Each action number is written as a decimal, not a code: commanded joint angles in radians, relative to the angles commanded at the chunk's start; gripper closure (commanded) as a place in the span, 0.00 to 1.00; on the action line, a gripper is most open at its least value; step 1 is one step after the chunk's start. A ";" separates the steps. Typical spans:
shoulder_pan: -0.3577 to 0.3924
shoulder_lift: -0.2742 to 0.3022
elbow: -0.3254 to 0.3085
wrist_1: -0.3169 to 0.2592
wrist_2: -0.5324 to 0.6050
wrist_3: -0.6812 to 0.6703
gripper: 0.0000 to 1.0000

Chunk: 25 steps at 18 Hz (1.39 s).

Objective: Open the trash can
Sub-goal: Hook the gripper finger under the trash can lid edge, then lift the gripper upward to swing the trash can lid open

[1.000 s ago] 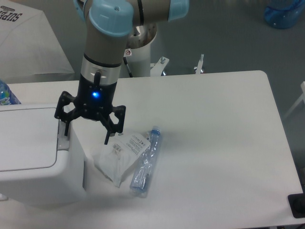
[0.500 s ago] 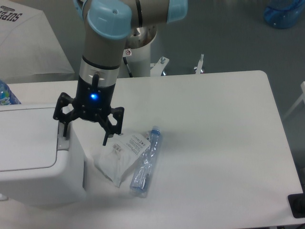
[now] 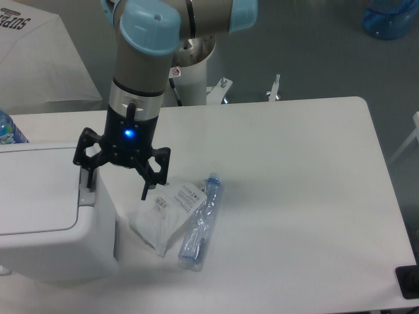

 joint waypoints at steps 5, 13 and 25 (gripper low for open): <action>0.000 0.000 -0.002 0.000 0.002 0.000 0.00; 0.000 0.003 0.000 0.002 0.000 0.002 0.00; 0.023 0.012 0.130 0.006 0.056 0.166 0.00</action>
